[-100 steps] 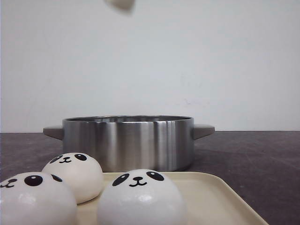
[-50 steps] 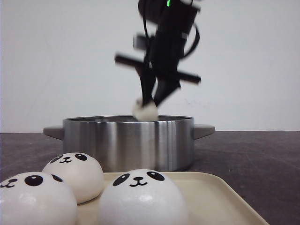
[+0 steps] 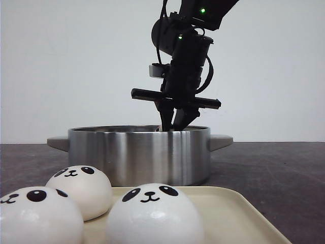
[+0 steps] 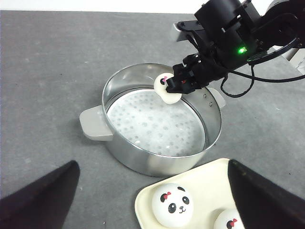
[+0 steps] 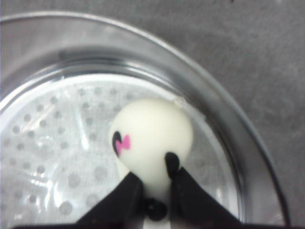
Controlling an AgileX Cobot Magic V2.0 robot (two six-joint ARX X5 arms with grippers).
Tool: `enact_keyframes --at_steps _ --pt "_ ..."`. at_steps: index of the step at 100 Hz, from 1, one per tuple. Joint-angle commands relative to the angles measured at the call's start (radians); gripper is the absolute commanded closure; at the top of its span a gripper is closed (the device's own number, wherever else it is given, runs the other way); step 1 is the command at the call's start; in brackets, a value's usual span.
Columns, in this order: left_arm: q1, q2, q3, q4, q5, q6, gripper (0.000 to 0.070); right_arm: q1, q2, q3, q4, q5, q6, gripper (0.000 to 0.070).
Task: Steam buns
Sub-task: 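Carry the bun over the pot, lower it, open the right gripper, then reach the left gripper to the tray and grasp a panda bun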
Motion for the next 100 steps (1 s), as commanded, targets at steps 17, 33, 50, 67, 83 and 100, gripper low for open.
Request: enact_keyframes --at_steps 17,33,50,67,83,100 --pt "-0.008 0.005 0.013 0.01 -0.005 0.006 0.0092 0.006 0.018 0.019 -0.027 -0.003 0.008 0.0461" --pt "-0.015 0.005 0.013 0.01 -0.005 0.006 0.0092 0.006 0.018 0.019 -0.044 -0.002 0.008 0.0317" --pt "-0.018 0.005 0.013 0.007 -0.005 0.006 0.0092 0.006 0.018 0.019 -0.046 -0.001 0.008 0.0286" --pt "-0.018 0.005 0.013 -0.003 -0.004 0.003 0.0092 0.006 -0.026 0.04 -0.035 -0.04 0.007 0.0288" --pt "-0.019 0.011 0.005 0.001 0.005 -0.048 0.0093 0.031 -0.179 0.051 -0.042 -0.049 -0.026 0.0604" --pt "-0.032 0.085 0.002 0.003 0.055 -0.092 0.0093 0.119 -0.41 0.051 -0.046 0.007 -0.133 0.07"
